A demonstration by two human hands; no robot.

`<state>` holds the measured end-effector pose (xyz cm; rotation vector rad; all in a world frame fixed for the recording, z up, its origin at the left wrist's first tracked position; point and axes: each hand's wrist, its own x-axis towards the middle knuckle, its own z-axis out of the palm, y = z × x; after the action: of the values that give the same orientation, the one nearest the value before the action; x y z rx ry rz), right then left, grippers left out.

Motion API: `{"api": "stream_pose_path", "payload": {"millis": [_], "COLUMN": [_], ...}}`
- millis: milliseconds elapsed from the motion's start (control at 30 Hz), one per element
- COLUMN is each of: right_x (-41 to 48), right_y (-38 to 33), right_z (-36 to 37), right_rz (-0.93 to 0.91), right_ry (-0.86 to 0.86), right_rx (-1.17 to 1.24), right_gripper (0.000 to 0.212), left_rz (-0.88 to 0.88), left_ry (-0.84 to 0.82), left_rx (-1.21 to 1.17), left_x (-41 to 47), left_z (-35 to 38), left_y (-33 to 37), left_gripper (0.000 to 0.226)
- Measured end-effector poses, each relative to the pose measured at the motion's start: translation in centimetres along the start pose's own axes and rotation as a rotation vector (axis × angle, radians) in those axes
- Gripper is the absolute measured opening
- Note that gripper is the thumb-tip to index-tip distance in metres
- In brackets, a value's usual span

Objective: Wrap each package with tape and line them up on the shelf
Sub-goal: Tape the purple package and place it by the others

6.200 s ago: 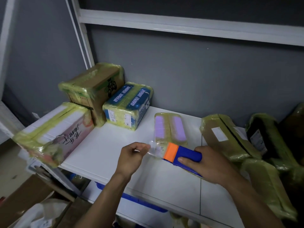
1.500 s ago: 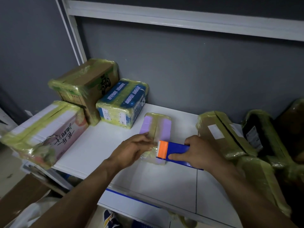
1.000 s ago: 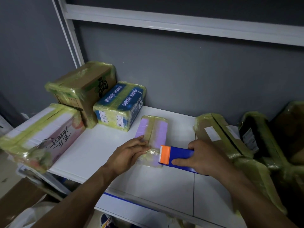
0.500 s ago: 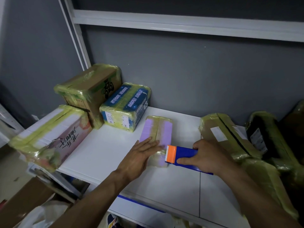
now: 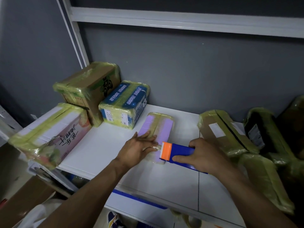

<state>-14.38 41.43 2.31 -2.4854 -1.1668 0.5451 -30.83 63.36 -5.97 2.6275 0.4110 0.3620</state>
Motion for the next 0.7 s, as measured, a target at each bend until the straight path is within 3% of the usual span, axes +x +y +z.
{"api": "stream_pose_path", "payload": {"millis": [167,367,700], "right_x": [-1.0,-0.8,1.2], "right_y": [0.1,1.2,2.5], "right_z": [-0.8,-0.3,1.2], "right_rz": [0.008,0.046,0.071], "right_ry": [0.024,0.019,-0.008], "right_rx": [-0.028,-0.020,-0.057], "right_gripper": [0.064,0.066,0.067], "left_rz": [0.023,0.160,0.276], "left_ry": [0.049,0.061,0.077], "left_rx": [-0.112,-0.057,0.134], "left_x": [-0.4,-0.3,-0.9], "left_z": [-0.4,-0.1,0.5], "left_y": [-1.1,-0.6,0.0], "left_gripper": [0.039,0.028,0.047]}}
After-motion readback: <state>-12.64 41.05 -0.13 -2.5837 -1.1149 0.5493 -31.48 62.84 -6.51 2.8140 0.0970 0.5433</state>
